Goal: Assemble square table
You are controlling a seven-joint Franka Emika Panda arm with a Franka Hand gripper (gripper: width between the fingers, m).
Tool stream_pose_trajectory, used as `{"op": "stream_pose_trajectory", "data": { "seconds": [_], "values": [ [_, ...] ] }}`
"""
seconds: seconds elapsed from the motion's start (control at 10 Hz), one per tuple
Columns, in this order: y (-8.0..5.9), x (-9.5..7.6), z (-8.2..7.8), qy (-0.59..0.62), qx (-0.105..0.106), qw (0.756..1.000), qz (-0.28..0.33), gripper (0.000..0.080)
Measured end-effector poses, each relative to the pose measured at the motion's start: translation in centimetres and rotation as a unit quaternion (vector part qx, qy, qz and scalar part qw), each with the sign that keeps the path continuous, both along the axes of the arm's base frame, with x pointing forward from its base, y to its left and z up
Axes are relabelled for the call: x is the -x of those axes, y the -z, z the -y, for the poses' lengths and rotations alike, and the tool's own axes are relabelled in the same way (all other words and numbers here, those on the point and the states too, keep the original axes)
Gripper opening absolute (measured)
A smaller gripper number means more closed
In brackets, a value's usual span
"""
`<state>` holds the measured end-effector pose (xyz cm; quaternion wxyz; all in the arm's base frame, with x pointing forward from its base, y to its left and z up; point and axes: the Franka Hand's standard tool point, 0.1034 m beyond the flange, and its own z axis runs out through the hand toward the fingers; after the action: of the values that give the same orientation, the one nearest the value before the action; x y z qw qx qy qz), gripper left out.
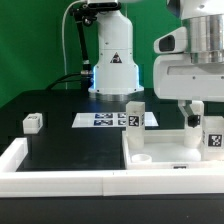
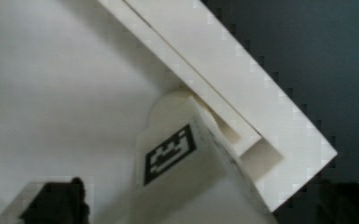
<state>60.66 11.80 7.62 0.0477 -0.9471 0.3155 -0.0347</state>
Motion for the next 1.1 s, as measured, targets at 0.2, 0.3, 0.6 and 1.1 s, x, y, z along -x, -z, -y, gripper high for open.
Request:
{"op": "stream_pose_trajectory", "data": {
  "seconds": [0.2, 0.3, 0.6, 1.1],
  "values": [
    [-0.04, -0.12, 0.34, -0.059, 0.006, 0.998, 0.005, 0.0649],
    [-0.03, -0.11, 0.34, -0.095, 0.01, 0.995, 0.007, 0.0649],
    [-0.02, -0.11, 0.43, -0.136, 0.02, 0.991, 0.009, 0.0527],
    [0.01, -0.13, 0.94, -0.135, 0.025, 0.99, 0.008, 0.0296]
  ]
}}
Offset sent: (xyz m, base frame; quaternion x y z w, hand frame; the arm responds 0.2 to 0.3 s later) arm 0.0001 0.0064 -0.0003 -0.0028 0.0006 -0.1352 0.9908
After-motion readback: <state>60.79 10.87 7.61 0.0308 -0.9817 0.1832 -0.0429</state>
